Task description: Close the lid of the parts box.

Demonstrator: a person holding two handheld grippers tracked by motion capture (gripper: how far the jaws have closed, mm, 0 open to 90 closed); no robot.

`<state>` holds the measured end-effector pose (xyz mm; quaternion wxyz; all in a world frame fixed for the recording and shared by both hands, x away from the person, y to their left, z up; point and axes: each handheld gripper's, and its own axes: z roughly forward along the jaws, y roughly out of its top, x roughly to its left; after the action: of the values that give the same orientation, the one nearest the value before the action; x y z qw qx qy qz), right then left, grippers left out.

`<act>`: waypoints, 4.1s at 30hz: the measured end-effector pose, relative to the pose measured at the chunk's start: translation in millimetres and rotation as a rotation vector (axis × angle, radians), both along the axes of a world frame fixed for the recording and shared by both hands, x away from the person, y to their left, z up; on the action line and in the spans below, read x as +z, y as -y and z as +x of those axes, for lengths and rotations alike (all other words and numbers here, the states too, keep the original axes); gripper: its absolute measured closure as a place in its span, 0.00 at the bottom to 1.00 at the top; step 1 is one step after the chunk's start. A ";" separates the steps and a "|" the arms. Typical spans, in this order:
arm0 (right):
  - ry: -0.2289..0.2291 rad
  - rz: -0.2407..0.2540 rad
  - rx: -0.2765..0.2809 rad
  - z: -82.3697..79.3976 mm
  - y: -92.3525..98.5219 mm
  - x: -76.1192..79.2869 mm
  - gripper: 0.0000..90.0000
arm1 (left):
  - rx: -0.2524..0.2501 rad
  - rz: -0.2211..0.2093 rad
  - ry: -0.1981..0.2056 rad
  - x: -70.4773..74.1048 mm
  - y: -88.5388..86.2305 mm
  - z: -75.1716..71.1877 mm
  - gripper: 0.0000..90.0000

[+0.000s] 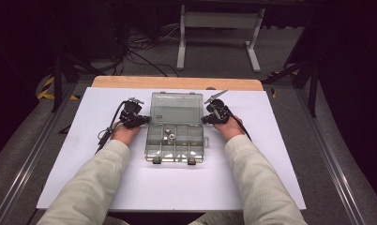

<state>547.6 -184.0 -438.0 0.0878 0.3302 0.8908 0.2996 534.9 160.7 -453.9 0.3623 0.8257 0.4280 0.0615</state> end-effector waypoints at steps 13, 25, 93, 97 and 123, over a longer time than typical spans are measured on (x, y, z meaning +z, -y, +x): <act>0.077 0.018 0.010 -9.6 0.2 17.1 1.00 | -0.018 -0.034 0.072 16.1 -6.4 -6.9 1.00; 0.115 0.043 0.013 -13.6 -1.8 25.9 1.00 | -0.039 -0.050 0.111 24.1 -8.1 -10.3 1.00; 0.120 0.070 0.196 -102.0 -4.3 66.4 0.99 | -0.237 -0.094 0.031 59.0 -22.4 -87.0 1.00; 0.112 0.065 0.210 -106.5 -7.5 63.9 0.99 | -0.251 -0.087 0.027 57.9 -21.6 -91.0 0.99; 0.072 0.067 0.212 -121.8 -7.9 43.6 0.98 | -0.284 -0.070 -0.006 42.6 -15.0 -102.5 0.99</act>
<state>425.8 -176.1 -394.4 0.0764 0.2258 0.9065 0.3484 432.4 175.7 -411.4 0.3945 0.8650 0.3098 -0.0080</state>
